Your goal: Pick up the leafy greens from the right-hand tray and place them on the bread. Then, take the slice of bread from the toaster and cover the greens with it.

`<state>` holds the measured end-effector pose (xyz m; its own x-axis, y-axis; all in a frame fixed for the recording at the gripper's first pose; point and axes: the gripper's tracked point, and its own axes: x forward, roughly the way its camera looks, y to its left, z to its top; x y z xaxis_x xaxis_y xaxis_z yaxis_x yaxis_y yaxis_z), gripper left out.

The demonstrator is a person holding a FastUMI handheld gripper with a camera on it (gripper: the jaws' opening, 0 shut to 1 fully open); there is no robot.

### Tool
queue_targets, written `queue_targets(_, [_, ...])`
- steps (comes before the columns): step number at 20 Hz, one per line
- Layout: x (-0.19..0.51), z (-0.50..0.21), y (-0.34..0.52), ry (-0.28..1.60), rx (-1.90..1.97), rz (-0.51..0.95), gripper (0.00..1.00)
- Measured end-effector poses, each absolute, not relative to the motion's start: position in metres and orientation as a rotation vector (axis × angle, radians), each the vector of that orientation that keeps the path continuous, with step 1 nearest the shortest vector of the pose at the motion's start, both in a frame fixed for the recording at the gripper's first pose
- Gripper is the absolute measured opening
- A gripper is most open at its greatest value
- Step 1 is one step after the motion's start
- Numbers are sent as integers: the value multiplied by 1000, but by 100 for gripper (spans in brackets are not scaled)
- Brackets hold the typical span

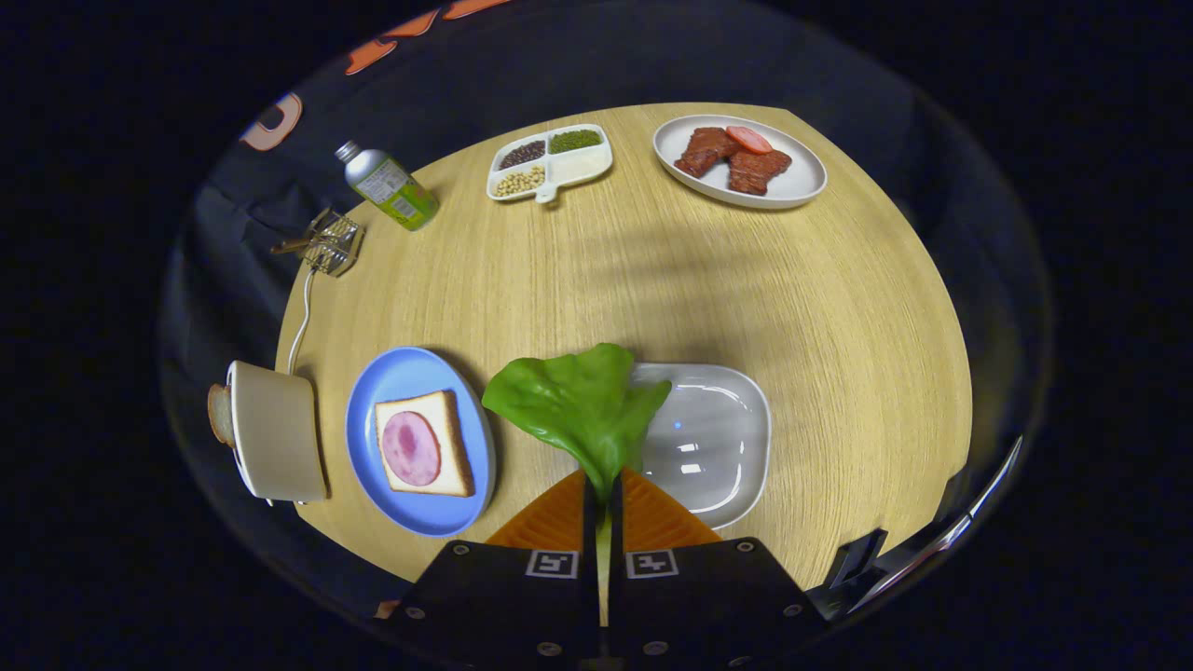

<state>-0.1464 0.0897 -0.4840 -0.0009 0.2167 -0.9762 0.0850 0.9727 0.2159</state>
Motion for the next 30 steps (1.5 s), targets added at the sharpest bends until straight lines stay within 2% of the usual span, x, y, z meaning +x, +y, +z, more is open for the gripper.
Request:
queue_targets(12, [-135, -455, 188, 1575, 226, 314, 4])
queue_targets(21, [-139, -479, 242, 1618, 155, 328, 8])
queue_targets(25, [-142, -491, 248, 1616, 85, 301, 18])
queue_targets(29, [-140, -489, 255, 1603, 75, 296, 32])
queue_targets(30, [-140, -487, 256, 1604, 80, 288, 38])
